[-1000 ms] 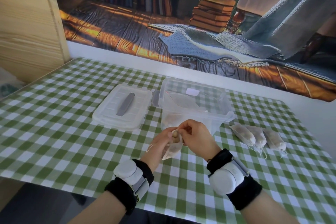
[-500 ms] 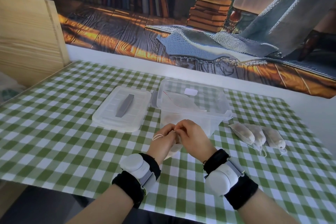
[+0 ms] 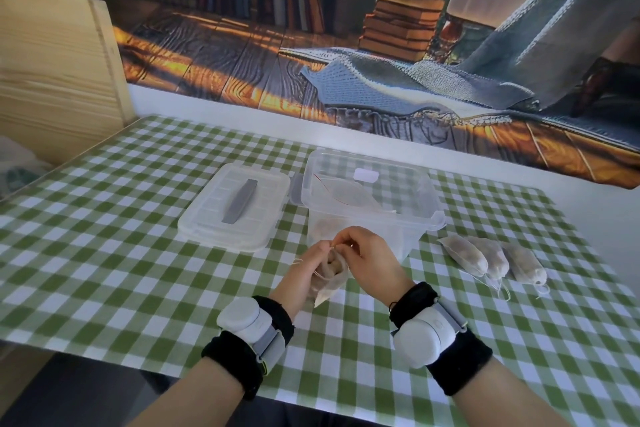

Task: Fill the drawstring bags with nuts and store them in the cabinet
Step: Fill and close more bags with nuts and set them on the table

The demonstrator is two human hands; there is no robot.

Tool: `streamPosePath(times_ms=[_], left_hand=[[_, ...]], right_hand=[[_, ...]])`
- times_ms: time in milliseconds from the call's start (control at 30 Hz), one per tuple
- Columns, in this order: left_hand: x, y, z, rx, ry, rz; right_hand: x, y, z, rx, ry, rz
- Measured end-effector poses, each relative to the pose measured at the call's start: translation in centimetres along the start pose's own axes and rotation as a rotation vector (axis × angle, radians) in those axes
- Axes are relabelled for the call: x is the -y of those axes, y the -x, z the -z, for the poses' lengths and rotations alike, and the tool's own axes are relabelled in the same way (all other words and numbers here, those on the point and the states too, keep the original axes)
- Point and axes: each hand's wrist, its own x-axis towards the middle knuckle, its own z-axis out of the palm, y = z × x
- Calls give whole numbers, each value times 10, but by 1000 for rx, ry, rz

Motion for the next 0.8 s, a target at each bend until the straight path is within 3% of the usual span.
streamPosePath(times_ms=[167, 267, 367, 500, 600, 800], left_hand=[[2, 3, 8, 93, -174, -67], [6, 2, 5, 19, -236, -131], [7, 0, 3, -33, -221, -158], [8, -3, 0, -90, -239, -175], [11, -5, -1, -128, -226, -182], [12, -3, -3, -174, -369, -293]], right_hand=[[0, 1, 0, -7, -79, -1], [2, 4, 1, 13, -99, 13], [4, 13, 7, 32, -124, 138], [-4, 24, 10, 112, -43, 297], [-13, 26, 8, 72, 40, 358], [-23, 28, 3, 38, 191, 376]])
